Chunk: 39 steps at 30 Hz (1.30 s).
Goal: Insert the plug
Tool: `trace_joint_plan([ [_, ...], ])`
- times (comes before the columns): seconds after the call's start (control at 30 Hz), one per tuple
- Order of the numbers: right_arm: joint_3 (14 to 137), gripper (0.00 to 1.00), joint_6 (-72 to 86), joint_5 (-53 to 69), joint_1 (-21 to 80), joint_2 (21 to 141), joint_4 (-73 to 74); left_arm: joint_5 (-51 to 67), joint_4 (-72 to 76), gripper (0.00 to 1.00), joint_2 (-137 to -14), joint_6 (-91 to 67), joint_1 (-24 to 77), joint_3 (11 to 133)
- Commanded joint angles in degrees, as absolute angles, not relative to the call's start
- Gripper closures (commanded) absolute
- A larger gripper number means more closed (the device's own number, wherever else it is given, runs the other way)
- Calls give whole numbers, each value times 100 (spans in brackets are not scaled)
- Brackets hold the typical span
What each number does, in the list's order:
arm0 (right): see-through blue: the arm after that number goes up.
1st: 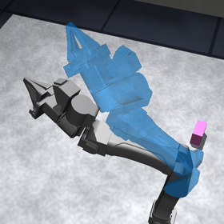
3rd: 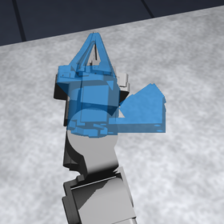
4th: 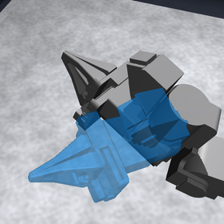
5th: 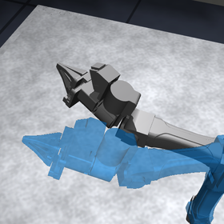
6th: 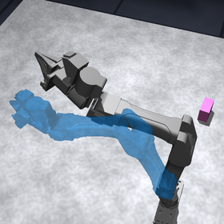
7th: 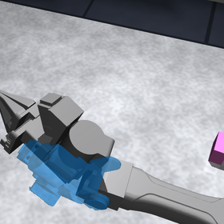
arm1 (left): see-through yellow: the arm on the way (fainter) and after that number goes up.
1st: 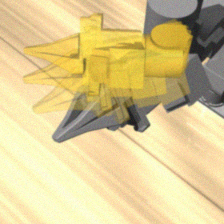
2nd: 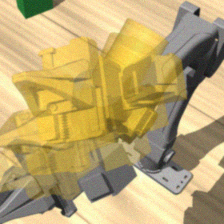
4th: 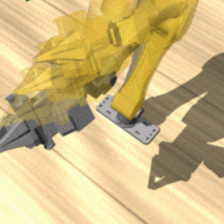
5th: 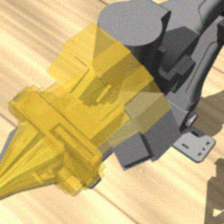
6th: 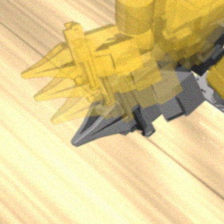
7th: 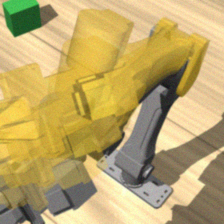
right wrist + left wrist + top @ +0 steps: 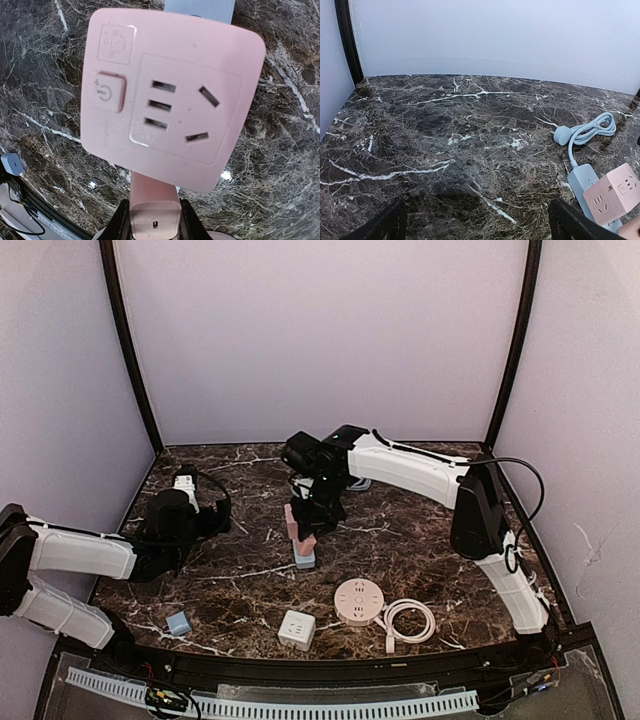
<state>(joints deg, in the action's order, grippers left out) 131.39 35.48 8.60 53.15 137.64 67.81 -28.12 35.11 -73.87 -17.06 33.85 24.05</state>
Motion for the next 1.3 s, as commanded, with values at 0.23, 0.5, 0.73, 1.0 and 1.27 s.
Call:
trace_joint_plan([
  [0.23, 13223, 100, 3444, -1221, 5408, 14003, 7735, -2694, 3652, 1, -7352, -1710, 3342, 2271],
  [0.5, 13498, 100, 3643, -972, 5663, 14343, 7542, -2668, 3640, 1, -7461, -1714, 3341, 2279],
  [0.73, 13460, 100, 3789, -1308, 5781, 14504, 7503, -2634, 3681, 1, -7524, -1718, 3340, 2249],
  [1.0, 13419, 100, 4253, -1211, 5920, 14688, 6947, -2526, 3605, 1, -7469, -1717, 3340, 2242],
  [1.27, 13597, 100, 4431, -1317, 5933, 15069, 6657, -2468, 3544, 1, -7335, -1714, 3338, 2170],
])
